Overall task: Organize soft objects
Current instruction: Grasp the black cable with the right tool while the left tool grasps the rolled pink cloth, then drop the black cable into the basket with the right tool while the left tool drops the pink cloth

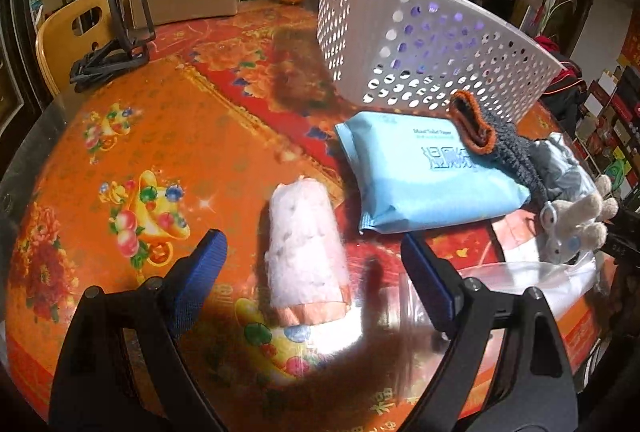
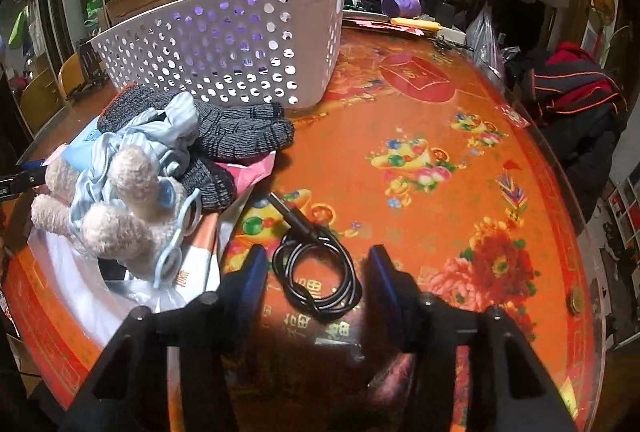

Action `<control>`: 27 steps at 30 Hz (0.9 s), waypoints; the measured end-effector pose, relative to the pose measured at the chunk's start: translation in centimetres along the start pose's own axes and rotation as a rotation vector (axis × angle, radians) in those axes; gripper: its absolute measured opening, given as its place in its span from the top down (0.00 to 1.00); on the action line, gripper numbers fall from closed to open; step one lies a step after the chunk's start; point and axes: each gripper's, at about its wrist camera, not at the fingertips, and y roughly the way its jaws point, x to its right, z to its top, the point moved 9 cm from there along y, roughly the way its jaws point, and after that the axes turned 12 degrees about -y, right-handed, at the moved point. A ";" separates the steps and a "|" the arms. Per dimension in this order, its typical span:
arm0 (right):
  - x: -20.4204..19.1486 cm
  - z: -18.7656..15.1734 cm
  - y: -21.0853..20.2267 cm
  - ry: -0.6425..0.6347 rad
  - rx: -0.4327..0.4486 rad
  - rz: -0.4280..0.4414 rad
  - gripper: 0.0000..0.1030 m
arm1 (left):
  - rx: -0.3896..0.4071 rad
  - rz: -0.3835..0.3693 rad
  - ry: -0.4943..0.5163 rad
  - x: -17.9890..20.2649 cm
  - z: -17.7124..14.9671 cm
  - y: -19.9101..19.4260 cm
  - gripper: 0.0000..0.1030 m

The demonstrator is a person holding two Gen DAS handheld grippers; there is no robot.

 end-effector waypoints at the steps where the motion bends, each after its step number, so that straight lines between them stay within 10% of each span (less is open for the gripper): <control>1: -0.1 0.0 0.0 -0.003 0.002 0.003 0.60 | 0.000 0.010 0.002 0.0 0.0 0.1 0.15; 5: -0.2 0.0 -0.2 -0.005 0.010 -0.003 0.60 | 0.012 0.047 0.003 -0.2 0.1 0.5 0.20; 12: 0.1 -0.1 -0.5 0.023 0.024 0.013 0.61 | 0.053 0.076 0.034 -0.1 0.0 0.2 0.70; 27: 1.3 0.4 -2.6 0.106 0.154 0.051 0.61 | 0.106 0.009 -0.014 -0.5 0.2 -1.4 0.71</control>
